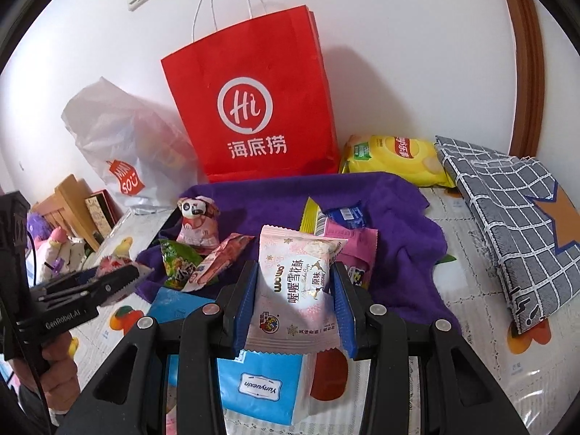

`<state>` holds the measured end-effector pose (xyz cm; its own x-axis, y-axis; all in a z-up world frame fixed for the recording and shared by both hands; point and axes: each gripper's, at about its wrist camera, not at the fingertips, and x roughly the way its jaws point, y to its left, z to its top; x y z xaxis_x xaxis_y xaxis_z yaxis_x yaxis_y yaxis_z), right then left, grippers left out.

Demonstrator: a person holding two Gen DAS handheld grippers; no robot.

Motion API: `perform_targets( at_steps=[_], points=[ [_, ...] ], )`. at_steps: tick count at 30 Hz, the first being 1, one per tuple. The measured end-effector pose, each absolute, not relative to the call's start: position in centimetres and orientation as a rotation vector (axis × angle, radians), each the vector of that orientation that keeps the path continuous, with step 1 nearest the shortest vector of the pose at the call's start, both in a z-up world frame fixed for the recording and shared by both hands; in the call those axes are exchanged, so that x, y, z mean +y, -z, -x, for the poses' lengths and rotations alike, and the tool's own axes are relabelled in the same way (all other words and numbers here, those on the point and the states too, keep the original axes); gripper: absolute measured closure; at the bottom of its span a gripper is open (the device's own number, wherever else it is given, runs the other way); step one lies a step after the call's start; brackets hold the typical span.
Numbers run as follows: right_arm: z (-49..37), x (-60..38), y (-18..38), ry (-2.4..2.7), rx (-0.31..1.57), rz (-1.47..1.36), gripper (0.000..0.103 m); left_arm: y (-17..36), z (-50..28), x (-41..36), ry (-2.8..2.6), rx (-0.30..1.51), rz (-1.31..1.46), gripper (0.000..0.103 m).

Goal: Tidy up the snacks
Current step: 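Lower the pink pastry packet with the right gripper while the left lowers the red-white packet onto the towel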

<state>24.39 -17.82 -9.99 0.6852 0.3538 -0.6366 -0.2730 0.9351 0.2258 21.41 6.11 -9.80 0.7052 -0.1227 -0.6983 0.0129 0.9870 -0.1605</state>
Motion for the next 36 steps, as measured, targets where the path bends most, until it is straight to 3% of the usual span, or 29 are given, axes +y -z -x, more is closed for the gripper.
perform_targets(
  at_steps=[36],
  points=[
    [-30.8,-12.2,13.7,-0.284,0.873,-0.055,0.06,10.0,-21.9,7.8,0.075,0.821,0.22,0.058]
  ],
)
